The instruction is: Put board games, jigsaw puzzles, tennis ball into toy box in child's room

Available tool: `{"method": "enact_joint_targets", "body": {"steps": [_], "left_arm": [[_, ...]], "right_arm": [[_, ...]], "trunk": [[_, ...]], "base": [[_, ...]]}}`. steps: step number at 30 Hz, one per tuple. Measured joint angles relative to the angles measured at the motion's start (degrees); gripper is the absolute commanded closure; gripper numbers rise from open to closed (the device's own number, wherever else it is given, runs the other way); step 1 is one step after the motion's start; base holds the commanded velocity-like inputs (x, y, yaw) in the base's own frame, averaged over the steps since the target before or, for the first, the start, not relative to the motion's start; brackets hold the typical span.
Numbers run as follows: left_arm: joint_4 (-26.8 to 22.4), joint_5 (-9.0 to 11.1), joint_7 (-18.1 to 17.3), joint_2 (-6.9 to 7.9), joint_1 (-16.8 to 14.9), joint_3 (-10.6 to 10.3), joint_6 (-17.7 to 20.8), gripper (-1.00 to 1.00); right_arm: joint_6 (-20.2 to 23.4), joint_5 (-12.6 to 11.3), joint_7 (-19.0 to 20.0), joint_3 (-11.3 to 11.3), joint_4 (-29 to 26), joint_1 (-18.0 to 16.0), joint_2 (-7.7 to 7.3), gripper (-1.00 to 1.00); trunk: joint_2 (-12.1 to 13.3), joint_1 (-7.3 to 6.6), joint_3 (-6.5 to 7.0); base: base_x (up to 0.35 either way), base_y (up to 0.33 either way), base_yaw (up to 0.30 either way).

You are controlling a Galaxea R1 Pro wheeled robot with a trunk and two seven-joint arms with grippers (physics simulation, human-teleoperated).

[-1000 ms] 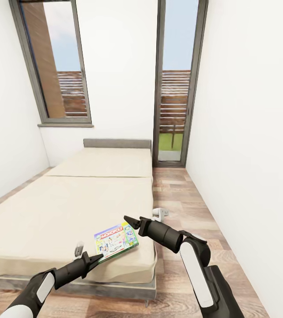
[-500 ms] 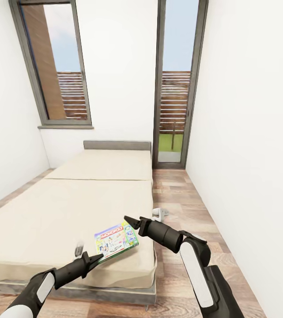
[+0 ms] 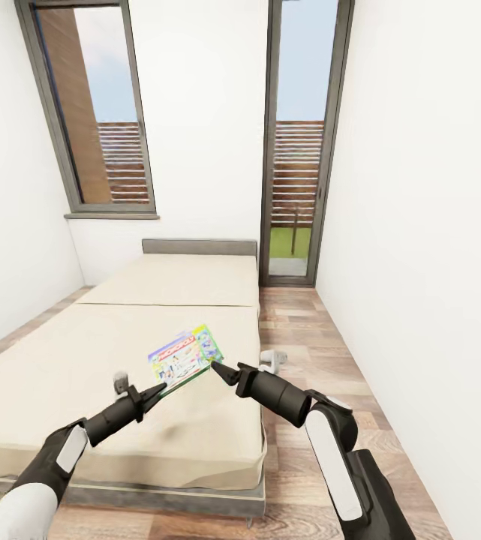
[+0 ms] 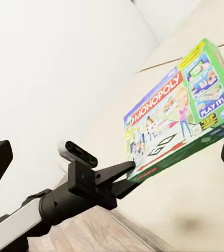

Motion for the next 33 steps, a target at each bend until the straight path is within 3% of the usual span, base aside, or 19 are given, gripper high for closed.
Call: {"method": "enact_joint_targets", "body": {"steps": [12, 27, 33], "left_arm": [[-3.9, 0.0, 0.0, 0.02, -3.9, 0.0, 0.0, 1.0], [-4.6, -0.1, 0.0, 0.04, -4.0, 0.0, 1.7, 1.0], [-5.0, -0.3, 0.2, 0.09, -4.1, -0.1, 4.8, 1.0]], "right_arm": [[0.0, 0.5, 0.0, 0.3, 0.0, 0.0, 0.0, -1.0], [-0.1, 0.6, -0.1, 0.4, 0.1, 0.0, 0.0, -1.0], [-0.1, 0.7, -0.1, 0.4, 0.1, 0.0, 0.0, -1.0]], "trunk": [[0.0, 0.0, 0.0], [0.0, 0.0, 0.0], [0.0, 0.0, 0.0]], "base": [[0.0, 0.0, 0.0], [0.0, 0.0, 0.0], [0.0, 0.0, 0.0]]}}
